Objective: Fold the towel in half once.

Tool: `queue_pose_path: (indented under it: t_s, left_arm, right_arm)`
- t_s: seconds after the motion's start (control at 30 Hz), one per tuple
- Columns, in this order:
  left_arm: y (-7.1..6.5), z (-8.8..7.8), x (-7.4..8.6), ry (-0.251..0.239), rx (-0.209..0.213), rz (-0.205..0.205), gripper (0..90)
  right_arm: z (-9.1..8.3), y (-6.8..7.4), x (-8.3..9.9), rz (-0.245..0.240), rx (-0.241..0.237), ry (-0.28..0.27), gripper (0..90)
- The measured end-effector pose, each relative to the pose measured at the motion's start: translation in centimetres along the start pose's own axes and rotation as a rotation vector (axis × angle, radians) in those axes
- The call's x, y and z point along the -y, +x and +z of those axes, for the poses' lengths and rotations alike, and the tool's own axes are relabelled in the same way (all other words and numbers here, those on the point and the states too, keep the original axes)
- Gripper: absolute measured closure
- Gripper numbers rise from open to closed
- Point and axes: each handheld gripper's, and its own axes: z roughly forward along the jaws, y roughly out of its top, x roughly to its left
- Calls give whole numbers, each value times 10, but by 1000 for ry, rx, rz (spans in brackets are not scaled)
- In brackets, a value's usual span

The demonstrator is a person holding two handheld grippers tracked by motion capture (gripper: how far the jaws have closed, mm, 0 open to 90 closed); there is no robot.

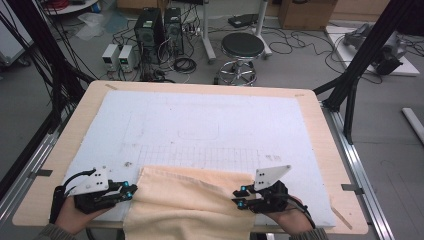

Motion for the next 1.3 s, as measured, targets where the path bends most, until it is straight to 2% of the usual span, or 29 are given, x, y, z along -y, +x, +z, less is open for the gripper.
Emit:
queue_pose_path:
  t_s: [0.07, 0.13, 0.17, 0.27, 0.37, 0.4, 0.47, 0.53, 0.63, 0.8, 0.9, 0.97, 1.07, 1.3]
  left_arm:
    - [7, 4, -4, -7, -25, -17, 770]
    - [10, 8, -6, -8, -34, -17, 755]
    - [17, 16, -10, -4, -63, -17, 749]
    - [30, 29, -13, 7, -107, -34, 746]
    - [45, 39, -12, 18, -144, -74, 745]
    - [45, 39, -12, 18, -144, -74, 746]
    - [56, 47, -9, 41, -149, -98, 750]
    - [61, 52, -6, 65, -153, -112, 753]
    - [66, 57, -3, 91, -163, -122, 750]
    - [65, 60, -1, 100, -123, -128, 720]
    - [66, 60, 1, 84, -55, -155, 659]
    - [65, 61, 2, 93, -34, -156, 612]
    - [65, 63, 3, 100, -33, -159, 599]
    - [67, 66, 4, 123, -30, -196, 613]
  right_arm:
    - [-4, -6, -1, 6, 31, -12, 694]
    - [-8, -15, -2, 20, 75, -23, 680]
    - [-8, -20, -2, 25, 96, -21, 668]
    - [-4, -37, 0, 41, 158, 7, 635]
    - [1, -53, 5, 67, 189, 22, 607]
    - [4, -56, 6, 74, 196, 27, 600]
    - [6, -62, 9, 76, 207, 44, 586]
    - [8, -65, 10, 81, 222, 62, 573]
    - [7, -69, 14, 93, 243, 60, 569]
    - [8, -74, 25, 134, 233, 63, 561]
    - [9, -76, 29, 148, 221, 63, 551]
    - [11, -76, 30, 154, 213, 65, 540]
    - [13, -76, 30, 154, 202, 72, 535]
    - [17, -76, 30, 161, 166, 85, 550]
